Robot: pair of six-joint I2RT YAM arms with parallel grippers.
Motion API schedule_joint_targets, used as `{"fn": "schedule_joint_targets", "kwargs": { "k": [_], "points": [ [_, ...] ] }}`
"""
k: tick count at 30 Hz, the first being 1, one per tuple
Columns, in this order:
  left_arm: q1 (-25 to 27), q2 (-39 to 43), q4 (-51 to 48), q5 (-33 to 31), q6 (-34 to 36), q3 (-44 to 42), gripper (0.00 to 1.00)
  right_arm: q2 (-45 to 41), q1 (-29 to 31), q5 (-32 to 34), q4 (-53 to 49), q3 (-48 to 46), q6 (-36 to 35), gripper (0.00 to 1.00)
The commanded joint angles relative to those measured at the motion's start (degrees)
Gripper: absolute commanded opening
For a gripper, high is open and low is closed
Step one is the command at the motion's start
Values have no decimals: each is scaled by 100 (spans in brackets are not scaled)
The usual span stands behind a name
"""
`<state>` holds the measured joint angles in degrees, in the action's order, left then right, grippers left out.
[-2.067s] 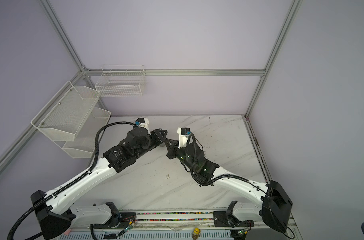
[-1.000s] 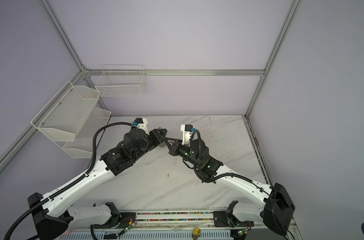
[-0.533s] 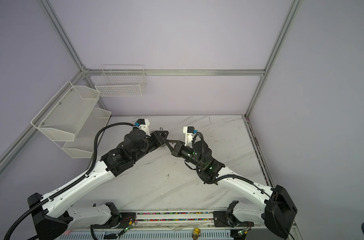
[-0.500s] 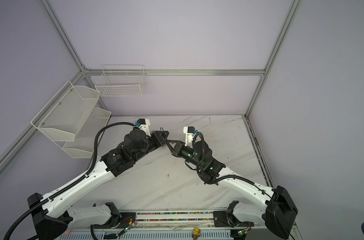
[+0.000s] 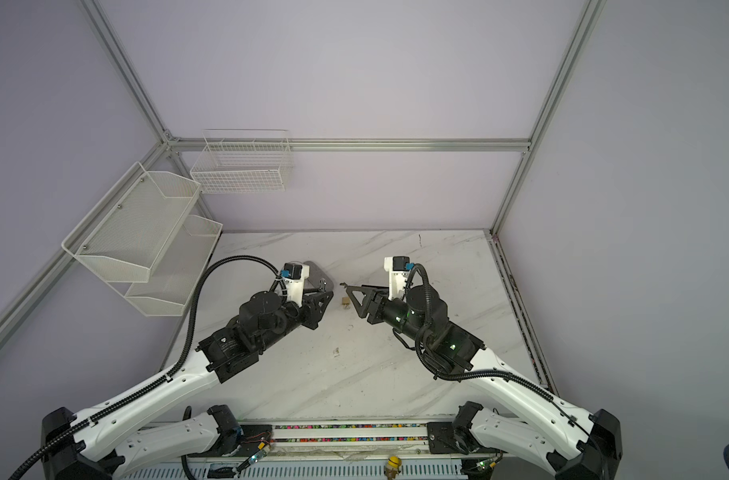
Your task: Unlock with the key
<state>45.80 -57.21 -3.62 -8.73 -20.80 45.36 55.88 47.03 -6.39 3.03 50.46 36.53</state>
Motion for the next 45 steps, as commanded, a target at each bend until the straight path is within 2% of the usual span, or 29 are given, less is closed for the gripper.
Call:
{"fn": "schedule_joint_targets", "kwargs": {
  "k": [1, 4, 13, 18, 27, 31, 38, 45],
  "points": [
    [-5, 262, 1377, 507, 1366, -809, 0, 19, -78, -32, -847, 331, -430, 60],
    [-5, 183, 1721, 672, 1708, -1039, 0, 309, -106, -164, -1161, 636, -579, 63],
    [-6, -208, 2079, 901, 2084, -1103, 0, 1362, -106, -611, -1625, 1453, -1030, 68],
    [3, -317, 2097, 935, 2207, -1066, 0, 1805, -115, -167, -2074, 1857, -1283, 68],
    [-8, -326, 1989, 873, 2370, -1030, 0, 2405, -141, 221, -2909, 2422, -1727, 69],
    [-3, -343, 2048, 865, 2478, -1038, 0, 2456, -167, 492, -3233, 2513, -1888, 69],
    [-6, -319, 2146, 823, 2583, -1034, 0, 2311, -245, 498, -3487, 2434, -2035, 69],
    [-1, -377, 2322, 873, 2553, -1020, 0, 1985, -282, 120, -3545, 2234, -2097, 68]
  ]
}}
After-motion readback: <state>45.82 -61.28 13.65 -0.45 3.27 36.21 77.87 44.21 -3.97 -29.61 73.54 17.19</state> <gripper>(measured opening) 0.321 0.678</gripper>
